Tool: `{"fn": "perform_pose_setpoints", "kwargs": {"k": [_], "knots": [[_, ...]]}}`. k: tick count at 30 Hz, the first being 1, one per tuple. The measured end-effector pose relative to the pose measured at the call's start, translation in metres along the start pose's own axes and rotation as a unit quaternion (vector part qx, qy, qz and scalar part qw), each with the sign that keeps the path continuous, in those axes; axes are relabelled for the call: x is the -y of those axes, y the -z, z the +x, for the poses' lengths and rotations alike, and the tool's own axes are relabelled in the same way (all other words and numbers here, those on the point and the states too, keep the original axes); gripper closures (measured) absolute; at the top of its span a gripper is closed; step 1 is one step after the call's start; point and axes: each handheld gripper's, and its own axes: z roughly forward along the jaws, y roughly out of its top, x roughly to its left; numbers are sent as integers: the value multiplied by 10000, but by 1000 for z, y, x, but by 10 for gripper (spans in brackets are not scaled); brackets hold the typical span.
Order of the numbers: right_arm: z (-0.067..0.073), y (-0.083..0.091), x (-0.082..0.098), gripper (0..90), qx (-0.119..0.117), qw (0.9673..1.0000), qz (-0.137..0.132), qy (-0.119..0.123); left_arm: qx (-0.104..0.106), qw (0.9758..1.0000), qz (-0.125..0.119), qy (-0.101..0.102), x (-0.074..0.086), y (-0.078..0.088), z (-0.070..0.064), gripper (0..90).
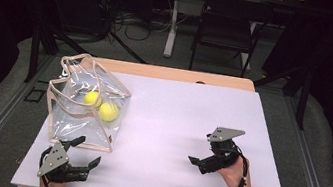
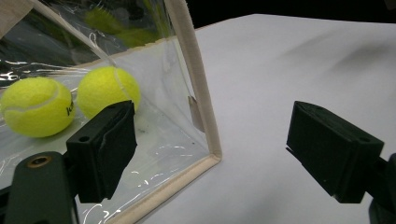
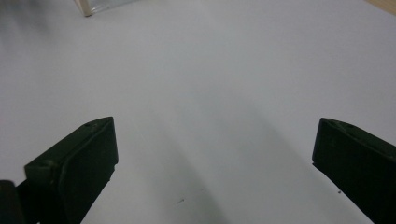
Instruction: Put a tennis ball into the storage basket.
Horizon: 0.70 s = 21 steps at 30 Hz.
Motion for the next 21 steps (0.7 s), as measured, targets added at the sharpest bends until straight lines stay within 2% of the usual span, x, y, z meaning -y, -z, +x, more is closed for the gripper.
{"fn": "perform_pose_setpoints", "kwargs": {"k": [14,21], "knots": [[-6,2,43,0,174,9993,-39,-341,-6,10000,16,-6,0,-1,0,158],[-5,4,59,0,288,9989,-93,-364,-27,10000,12,1,1,-1,0,157]]}}
